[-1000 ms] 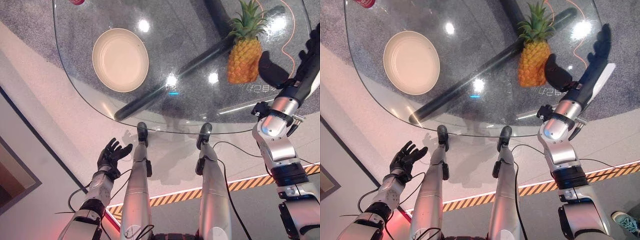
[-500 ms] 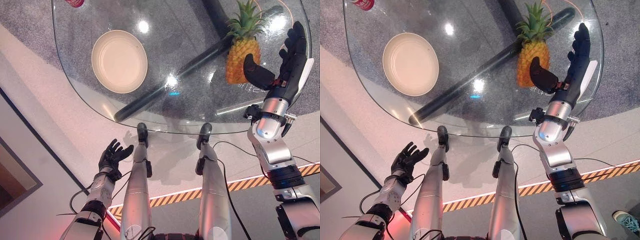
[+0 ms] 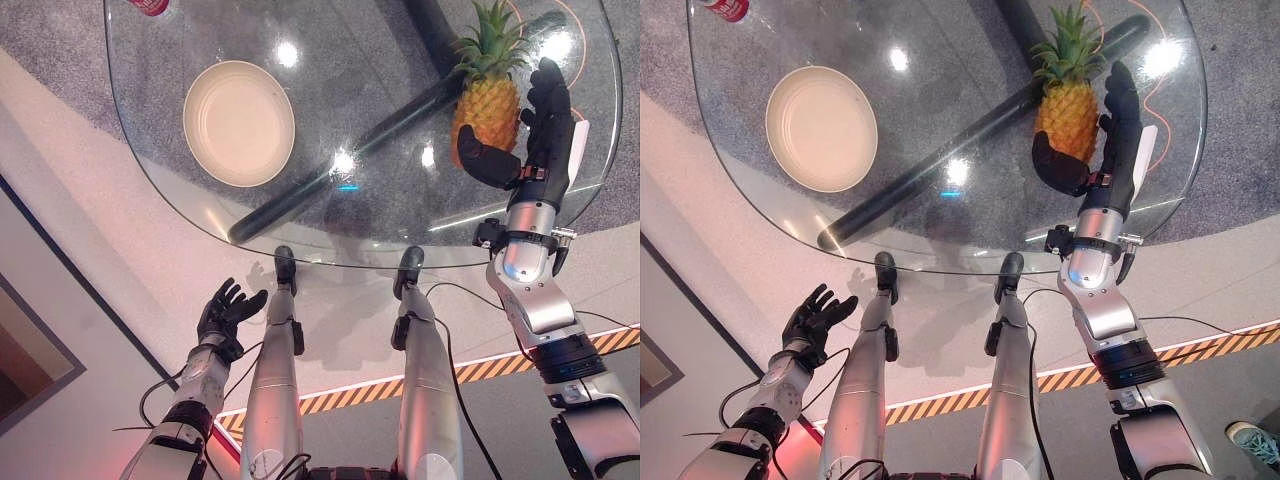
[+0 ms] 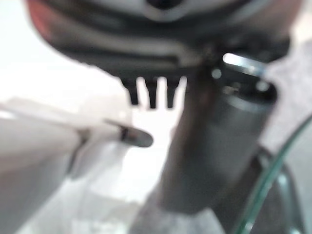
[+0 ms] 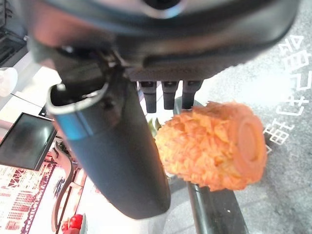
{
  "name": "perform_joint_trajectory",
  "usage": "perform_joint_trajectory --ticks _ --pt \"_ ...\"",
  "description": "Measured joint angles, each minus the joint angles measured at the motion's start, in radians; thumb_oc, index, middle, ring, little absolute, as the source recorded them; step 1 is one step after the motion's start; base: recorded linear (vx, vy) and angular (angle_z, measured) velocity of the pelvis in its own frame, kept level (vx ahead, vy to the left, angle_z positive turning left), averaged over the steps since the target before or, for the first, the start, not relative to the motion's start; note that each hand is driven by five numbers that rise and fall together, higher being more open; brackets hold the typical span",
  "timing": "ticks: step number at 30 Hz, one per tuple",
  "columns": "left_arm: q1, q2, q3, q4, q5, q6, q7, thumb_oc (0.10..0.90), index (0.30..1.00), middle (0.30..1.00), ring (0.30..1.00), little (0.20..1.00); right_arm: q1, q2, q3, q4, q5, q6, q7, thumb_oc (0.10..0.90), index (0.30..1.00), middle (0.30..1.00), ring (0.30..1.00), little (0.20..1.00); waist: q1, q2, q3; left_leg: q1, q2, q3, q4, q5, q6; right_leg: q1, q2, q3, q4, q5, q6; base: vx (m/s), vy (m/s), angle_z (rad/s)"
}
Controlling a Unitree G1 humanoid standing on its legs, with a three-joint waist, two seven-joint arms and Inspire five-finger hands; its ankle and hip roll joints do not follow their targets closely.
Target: Pick up the fruit to the plate
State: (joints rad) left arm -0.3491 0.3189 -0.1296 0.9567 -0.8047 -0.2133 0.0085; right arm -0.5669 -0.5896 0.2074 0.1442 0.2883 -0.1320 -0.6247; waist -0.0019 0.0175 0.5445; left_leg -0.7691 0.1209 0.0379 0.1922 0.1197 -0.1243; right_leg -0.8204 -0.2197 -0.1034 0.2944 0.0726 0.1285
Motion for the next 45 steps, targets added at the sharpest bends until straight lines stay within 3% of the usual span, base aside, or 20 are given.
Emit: perform_joint_trajectory --ticks 13,24,45 --pt "0.000 0.000 -0.016 0.000 0.000 0.000 0.001 0.800 0.900 0.900 0.900 0.900 -0.006 0.001 0.013 0.031 0.029 0.063 0.003 0.800 0.900 0.900 0.900 0.900 0.000 0.000 0.000 0.015 0.000 0.000 -0.001 0.000 0.000 0.014 0.000 0.000 0.001 0.000 0.000 0.00 0.000 0.00" --pt "0.000 0.000 -0.017 0.000 0.000 -0.003 0.003 0.800 0.900 0.900 0.900 0.900 -0.049 0.006 0.013 0.077 0.035 0.159 -0.050 0.800 0.900 0.900 0.900 0.900 -0.001 0.000 0.000 0.014 0.000 0.000 -0.004 0.000 0.000 0.013 0.000 -0.001 -0.001 -0.002 0.001 0.00 0.000 0.00" --pt "0.000 -0.001 -0.017 -0.003 0.000 0.003 0.004 0.800 0.900 0.900 0.900 0.900 -0.094 0.006 0.014 0.095 0.067 0.214 -0.056 0.800 0.900 0.900 0.900 0.900 0.000 0.001 -0.001 0.017 0.000 -0.001 -0.014 0.003 -0.001 0.013 0.000 -0.002 -0.001 -0.003 0.001 0.00 0.000 0.00"
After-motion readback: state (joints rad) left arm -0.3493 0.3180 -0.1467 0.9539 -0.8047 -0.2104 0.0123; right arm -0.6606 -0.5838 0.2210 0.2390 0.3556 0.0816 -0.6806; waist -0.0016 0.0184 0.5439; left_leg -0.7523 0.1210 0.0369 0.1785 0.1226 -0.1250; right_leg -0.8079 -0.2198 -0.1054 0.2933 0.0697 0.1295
